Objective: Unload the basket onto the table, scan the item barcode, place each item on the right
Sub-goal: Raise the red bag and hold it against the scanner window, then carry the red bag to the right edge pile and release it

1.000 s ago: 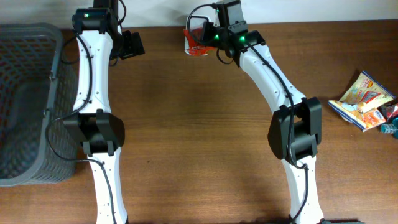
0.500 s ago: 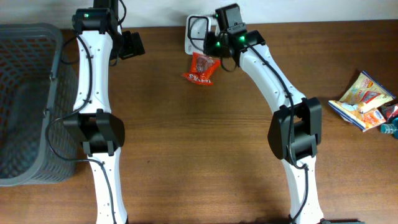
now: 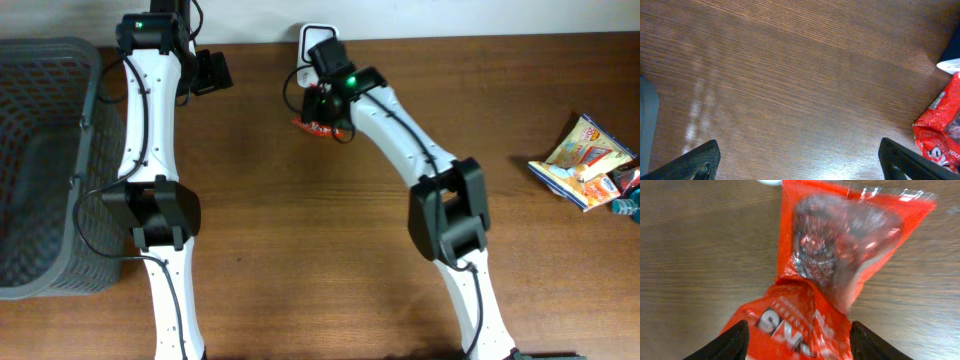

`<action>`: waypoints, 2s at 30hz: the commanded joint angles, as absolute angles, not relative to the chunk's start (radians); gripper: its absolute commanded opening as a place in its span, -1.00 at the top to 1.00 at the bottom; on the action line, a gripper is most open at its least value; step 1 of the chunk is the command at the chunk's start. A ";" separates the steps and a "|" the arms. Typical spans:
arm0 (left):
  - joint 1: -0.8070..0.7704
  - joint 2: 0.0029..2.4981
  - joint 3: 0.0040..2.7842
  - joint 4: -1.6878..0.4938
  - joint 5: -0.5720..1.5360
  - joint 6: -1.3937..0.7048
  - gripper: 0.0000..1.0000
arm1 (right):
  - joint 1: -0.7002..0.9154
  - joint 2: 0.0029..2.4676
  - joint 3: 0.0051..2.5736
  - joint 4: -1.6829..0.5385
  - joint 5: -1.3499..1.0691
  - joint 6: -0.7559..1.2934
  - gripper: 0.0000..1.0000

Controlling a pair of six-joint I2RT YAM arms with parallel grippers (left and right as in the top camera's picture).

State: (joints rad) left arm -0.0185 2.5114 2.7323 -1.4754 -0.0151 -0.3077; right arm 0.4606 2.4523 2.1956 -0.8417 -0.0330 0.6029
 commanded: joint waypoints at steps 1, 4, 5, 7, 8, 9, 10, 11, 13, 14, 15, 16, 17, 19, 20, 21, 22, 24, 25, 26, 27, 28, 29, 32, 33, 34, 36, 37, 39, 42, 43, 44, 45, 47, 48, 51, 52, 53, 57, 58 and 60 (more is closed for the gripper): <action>-0.017 2.489 2.732 -1.474 -0.023 -0.314 -0.98 | 0.459 2.537 2.209 -0.822 0.039 0.675 -0.25; -0.017 2.489 2.732 -1.474 -0.022 -0.314 -0.98 | 0.457 2.563 2.209 -0.807 0.040 0.673 -0.16; -0.017 2.489 2.732 -1.474 -0.022 -0.314 -0.98 | 0.457 2.572 2.209 -0.799 0.043 0.673 0.08; -0.017 2.489 2.732 -1.474 -0.023 -0.314 -0.98 | 0.457 2.574 2.209 -0.795 0.051 0.666 0.54; -0.017 2.489 2.732 -1.474 -0.023 -0.314 -0.99 | 0.457 2.574 2.209 -0.793 0.065 0.666 0.91; -0.017 2.489 2.732 -1.474 -0.023 -0.314 -0.99 | 0.456 2.572 2.211 -0.790 0.065 0.659 0.92; -0.017 2.489 2.732 -1.474 -0.023 -0.314 -0.98 | 0.455 2.569 2.213 -0.789 0.065 0.654 0.92; -0.017 2.489 2.732 -1.474 -0.022 -0.314 -0.99 | 0.453 2.563 2.216 -0.791 0.064 0.643 0.92; -0.017 2.489 2.732 -1.474 -0.023 -0.314 -0.98 | 0.450 2.543 2.235 -0.817 0.062 0.635 0.92; -0.017 2.489 2.732 -1.474 -0.023 -0.314 -0.98 | 0.450 2.529 2.254 -0.836 0.062 0.624 0.92; -0.017 2.489 2.732 -1.474 -0.023 -0.314 -0.99 | 0.450 2.516 2.283 -0.855 0.062 0.601 0.92; -0.017 2.489 2.732 -1.474 -0.022 -0.314 -0.99 | 0.451 2.508 2.316 -0.874 0.061 0.579 0.92; -0.017 2.489 2.732 -1.474 -0.022 -0.314 -0.98 | 0.452 2.501 2.356 -0.897 0.061 0.566 0.92; -0.017 2.489 2.732 -1.474 -0.023 -0.314 -0.98 | 0.451 2.491 2.462 -0.948 0.061 0.553 0.92; -0.017 2.489 2.732 -1.474 -0.023 -0.314 -0.98 | 0.451 2.491 2.500 -0.950 0.060 0.538 0.92; -0.017 2.489 2.732 -1.474 -0.022 -0.314 -0.98 | 0.451 2.491 2.529 -0.937 0.060 0.503 0.92; -0.017 2.489 2.732 -1.474 -0.023 -0.314 -0.98 | 0.451 2.491 2.541 -0.915 0.060 0.469 0.92; -0.017 2.489 2.732 -1.474 -0.022 -0.314 -0.98 | 0.451 2.492 2.545 -0.841 0.044 0.390 0.92; -0.017 2.489 2.732 -1.474 -0.023 -0.314 -0.98 | 0.451 2.494 2.543 -0.805 0.039 0.362 0.92; -0.017 2.489 2.732 -1.474 -0.023 -0.314 -0.98 | 0.451 2.502 2.539 -0.765 0.039 0.345 0.92; -0.017 2.489 2.732 -1.474 -0.023 -0.314 -0.98 | 0.451 2.509 2.539 -0.739 0.039 0.344 0.92; -0.016 2.489 2.732 -1.474 -0.023 -0.314 -0.99 | 0.450 2.516 2.535 -0.711 0.039 0.344 0.92; -0.017 2.489 2.732 -1.474 -0.022 -0.314 -0.98 | 0.450 2.524 2.535 -0.689 0.043 0.344 0.92; -0.017 2.489 2.732 -1.474 -0.023 -0.314 -0.98 | 0.449 2.544 2.535 -0.653 0.111 0.345 0.92; -0.018 2.489 2.732 -1.474 -0.023 -0.314 -0.99 | 0.448 2.550 2.535 -0.650 0.123 0.344 0.92; -0.017 2.489 2.732 -1.474 -0.023 -0.314 -0.98 | 0.447 2.555 2.535 -0.649 0.125 0.345 0.92; -0.017 2.489 2.732 -1.474 -0.023 -0.314 -0.98 | 0.442 2.560 2.535 -0.654 0.125 0.345 0.92; -0.017 2.489 2.732 -1.474 -0.023 -0.314 -0.98 | 0.438 2.562 2.535 -0.658 0.125 0.345 0.92; -0.017 2.489 2.732 -1.474 -0.022 -0.314 -0.98 | 0.435 2.562 2.535 -0.666 0.125 0.345 0.92; -0.017 2.489 2.732 -1.474 -0.023 -0.314 -0.98 | 0.431 2.562 2.535 -0.674 0.112 0.345 0.92; -0.017 2.489 2.732 -1.474 -0.023 -0.314 -0.98 | 0.430 2.562 2.535 -0.677 0.113 0.345 0.92; -0.017 2.489 2.732 -1.474 -0.023 -0.314 -0.98 | 0.430 2.561 2.535 -0.677 0.113 0.345 0.92; -0.017 2.489 2.732 -1.475 -0.022 -0.314 -0.98 | 0.430 2.558 2.536 -0.676 0.113 0.344 0.92; -0.017 2.489 2.732 -1.474 -0.023 -0.314 -0.98 | 0.429 2.544 2.537 -0.677 0.114 0.344 0.92; -0.017 2.489 2.732 -1.474 -0.022 -0.314 -0.98 | 0.429 2.534 2.538 -0.677 0.117 0.344 0.92; -0.017 2.489 2.732 -1.474 -0.023 -0.314 -0.98 | 0.418 2.504 2.551 -0.685 0.120 0.344 0.92; -0.017 2.489 2.732 -1.474 -0.022 -0.314 -0.98 | 0.411 2.496 2.558 -0.693 0.121 0.344 0.92; -0.017 2.489 2.732 -1.474 -0.023 -0.314 -0.98 | 0.404 2.487 2.564 -0.703 0.121 0.345 0.92; -0.017 2.489 2.732 -1.474 -0.023 -0.314 -0.98 | 0.352 2.429 2.572 -0.754 0.121 0.348 0.92; -0.017 2.489 2.732 -1.474 -0.023 -0.314 -0.98 | 0.337 2.415 2.572 -0.768 0.121 0.348 0.92; -0.017 2.489 2.732 -1.474 -0.023 -0.314 -0.98 | 0.297 2.381 2.572 -0.805 0.121 0.353 0.92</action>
